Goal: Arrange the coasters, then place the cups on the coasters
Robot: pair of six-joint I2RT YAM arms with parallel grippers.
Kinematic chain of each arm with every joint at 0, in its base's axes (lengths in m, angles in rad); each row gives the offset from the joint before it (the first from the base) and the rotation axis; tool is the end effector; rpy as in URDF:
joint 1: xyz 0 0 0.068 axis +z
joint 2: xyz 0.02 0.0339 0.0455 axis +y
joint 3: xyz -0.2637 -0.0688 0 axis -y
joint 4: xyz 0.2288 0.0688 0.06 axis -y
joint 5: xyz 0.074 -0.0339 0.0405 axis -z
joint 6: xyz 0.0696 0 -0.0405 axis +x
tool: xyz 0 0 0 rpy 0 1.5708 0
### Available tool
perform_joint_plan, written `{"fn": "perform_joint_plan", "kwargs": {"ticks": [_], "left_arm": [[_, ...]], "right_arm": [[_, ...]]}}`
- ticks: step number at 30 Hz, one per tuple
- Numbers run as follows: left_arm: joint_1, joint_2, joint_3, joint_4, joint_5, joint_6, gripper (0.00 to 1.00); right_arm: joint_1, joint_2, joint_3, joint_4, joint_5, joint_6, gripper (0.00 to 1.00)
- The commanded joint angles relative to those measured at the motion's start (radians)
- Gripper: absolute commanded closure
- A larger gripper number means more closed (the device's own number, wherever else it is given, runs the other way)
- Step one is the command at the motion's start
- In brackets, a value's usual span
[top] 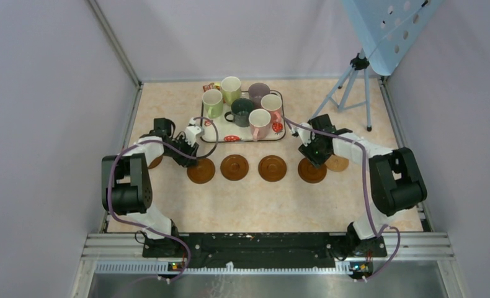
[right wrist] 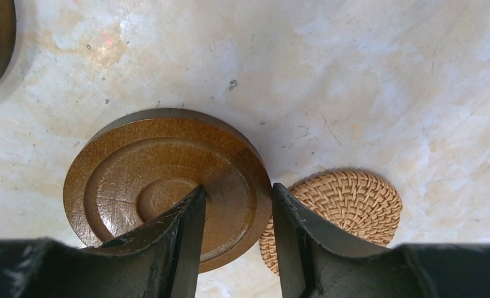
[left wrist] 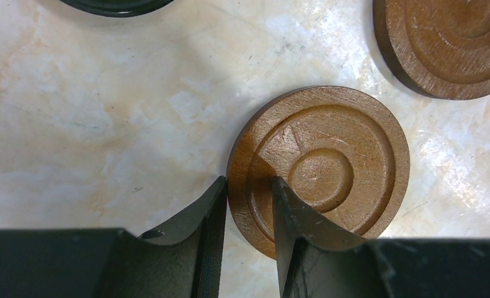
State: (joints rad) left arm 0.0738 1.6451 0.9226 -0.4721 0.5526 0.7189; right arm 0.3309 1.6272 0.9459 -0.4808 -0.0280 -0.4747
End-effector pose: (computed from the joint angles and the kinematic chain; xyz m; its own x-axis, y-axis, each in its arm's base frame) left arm 0.3017 -0.0143 0.1463 -0.6127 0.5168 -0.5980 0.7083 0.6946 -0.1254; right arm 0.2901 0.1017 0.1475 -0.6186 -0.6956 -0.3652 -0.6949 0.7014 -0.1588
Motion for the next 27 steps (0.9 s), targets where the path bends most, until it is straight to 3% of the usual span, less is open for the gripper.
{"fn": "perform_joint_plan", "kwargs": {"ticks": [1,13,27], "left_arm": [[0.031,0.006,-0.017,0.013,-0.131,0.069,0.63],[0.04,0.008,-0.005,0.014,-0.133,0.07,0.6],[0.04,-0.04,0.056,-0.065,-0.054,0.053,0.43]], "right_arm": [[0.026,0.076,0.006,0.072,-0.041,0.034,0.58],[0.036,0.087,0.028,0.058,-0.04,0.029,0.58],[0.036,0.011,0.079,-0.002,-0.104,0.034,0.54]]}}
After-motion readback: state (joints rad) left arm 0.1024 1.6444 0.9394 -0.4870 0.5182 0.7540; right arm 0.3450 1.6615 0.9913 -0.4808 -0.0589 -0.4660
